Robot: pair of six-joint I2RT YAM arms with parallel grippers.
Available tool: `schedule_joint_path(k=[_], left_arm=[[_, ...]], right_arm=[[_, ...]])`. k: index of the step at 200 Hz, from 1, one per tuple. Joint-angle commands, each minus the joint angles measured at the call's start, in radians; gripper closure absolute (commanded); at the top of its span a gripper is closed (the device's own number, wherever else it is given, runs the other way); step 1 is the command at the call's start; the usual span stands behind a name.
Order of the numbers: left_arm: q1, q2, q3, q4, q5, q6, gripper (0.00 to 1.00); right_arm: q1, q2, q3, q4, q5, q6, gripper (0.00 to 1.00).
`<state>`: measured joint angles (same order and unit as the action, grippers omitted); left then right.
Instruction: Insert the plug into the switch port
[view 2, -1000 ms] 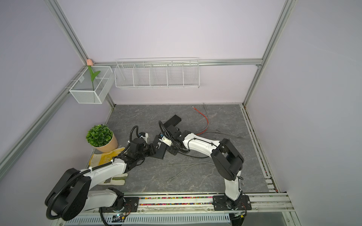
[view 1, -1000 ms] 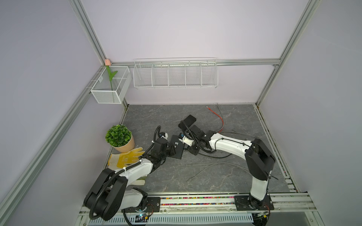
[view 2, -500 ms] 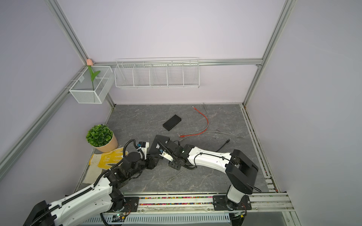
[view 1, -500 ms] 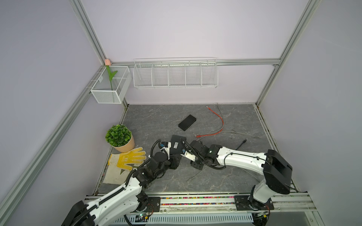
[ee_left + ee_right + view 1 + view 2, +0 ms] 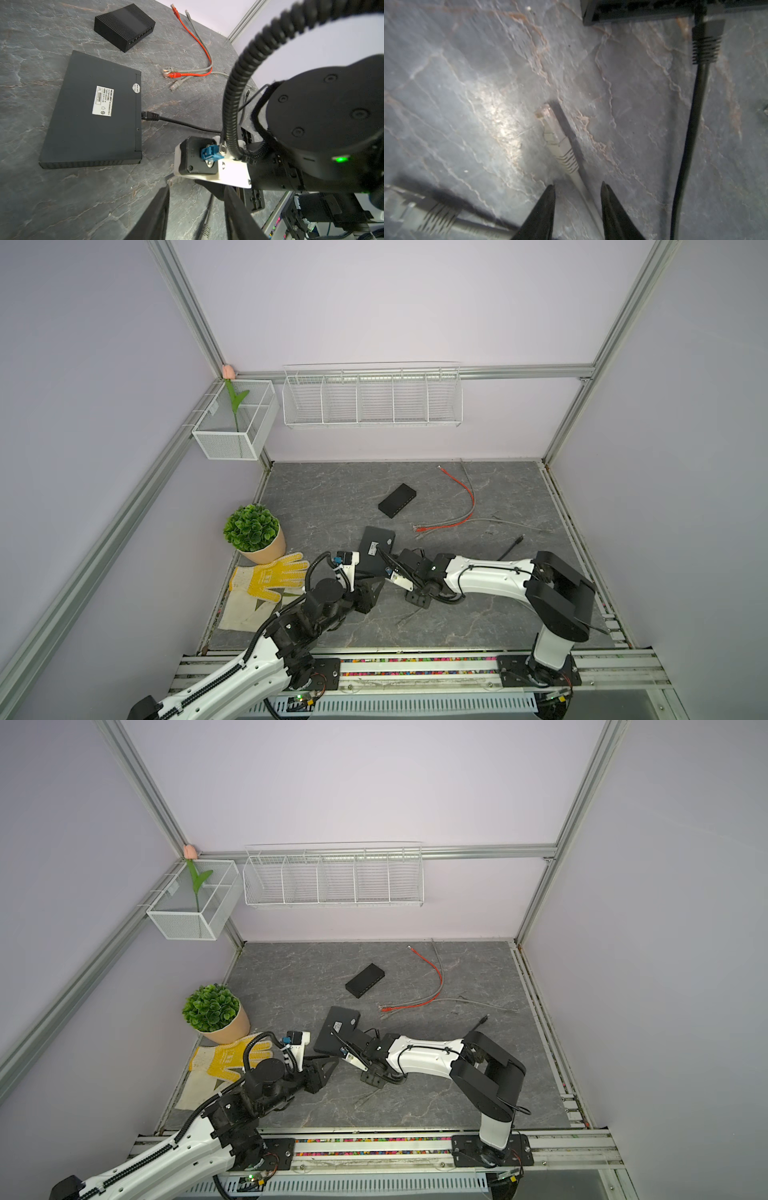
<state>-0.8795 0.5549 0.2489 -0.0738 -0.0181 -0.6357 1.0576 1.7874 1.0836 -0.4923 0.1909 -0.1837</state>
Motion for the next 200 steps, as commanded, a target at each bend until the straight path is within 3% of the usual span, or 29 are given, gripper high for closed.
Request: schedule_joint_path(k=[1, 52, 75, 88, 162, 200], left_arm=[[-0.016, -0.004, -0.016, 0.022, 0.001, -0.002, 0.55], [-0.025, 0.001, -0.022, 0.039, -0.003, -0.004, 0.56], [-0.027, -0.006, -0.019, 0.03, -0.007, -0.002, 0.56], [-0.026, -0.011, -0.015, 0.024, -0.011, 0.002, 0.56], [-0.027, -0.043, 0.083, 0.0, -0.033, 0.062, 0.56], [-0.028, 0.0, 0.148, 0.073, -0.001, 0.097, 0.53]], right_arm=[[-0.014, 0.026, 0.001, 0.009, -0.001, -0.008, 0.6], [-0.032, 0.071, 0.017, 0.016, -0.042, -0.016, 0.64], [-0.036, 0.082, 0.019, 0.018, -0.073, -0.016, 0.87], [-0.039, 0.074, 0.017, 0.024, -0.085, -0.02, 0.92], [-0.083, -0.208, -0.022, 0.13, -0.037, -0.084, 0.93], [-0.138, -0.385, -0.041, 0.167, -0.165, -0.128, 0.93]])
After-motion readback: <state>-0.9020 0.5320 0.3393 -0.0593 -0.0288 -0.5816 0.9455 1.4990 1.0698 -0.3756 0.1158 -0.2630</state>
